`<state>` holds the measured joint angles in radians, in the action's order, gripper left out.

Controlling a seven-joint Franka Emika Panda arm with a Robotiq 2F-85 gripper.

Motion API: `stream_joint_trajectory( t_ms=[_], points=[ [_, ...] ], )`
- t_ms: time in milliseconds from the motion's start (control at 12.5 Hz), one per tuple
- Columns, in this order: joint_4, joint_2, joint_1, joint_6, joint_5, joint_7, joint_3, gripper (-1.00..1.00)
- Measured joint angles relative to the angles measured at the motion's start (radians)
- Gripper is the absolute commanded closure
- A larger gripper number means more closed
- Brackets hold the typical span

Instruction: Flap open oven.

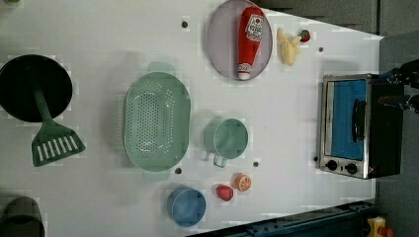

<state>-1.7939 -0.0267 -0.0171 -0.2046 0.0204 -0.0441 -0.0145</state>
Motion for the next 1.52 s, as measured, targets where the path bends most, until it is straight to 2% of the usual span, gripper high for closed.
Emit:
stream_joint_trajectory(
  t_ms=[160, 240, 400, 560, 640, 1120, 1200, 1520],
  points=[
    [-0.169, -0.159, 0.000, 0.103, -0.006, -0.002, -0.022, -0.81],
    [-0.214, -0.238, 0.000, 0.135, -0.008, -0.003, -0.041, -1.00],
    [-0.195, -0.336, 0.005, 0.146, -0.009, -0.005, -0.064, -1.00],
    [-0.148, -0.376, 0.011, 0.145, -0.010, -0.005, -0.067, -1.00],
    [-0.135, -0.378, 0.011, 0.144, -0.009, -0.005, -0.066, -0.90],
    [-0.166, -0.290, 0.024, 0.128, -0.006, -0.005, -0.053, 0.55],
    [-0.168, -0.272, 0.024, 0.127, -0.005, -0.005, -0.051, 0.65],
    [-0.226, -0.274, 0.017, 0.129, -0.011, 0.082, -0.073, 0.65]
  ],
)
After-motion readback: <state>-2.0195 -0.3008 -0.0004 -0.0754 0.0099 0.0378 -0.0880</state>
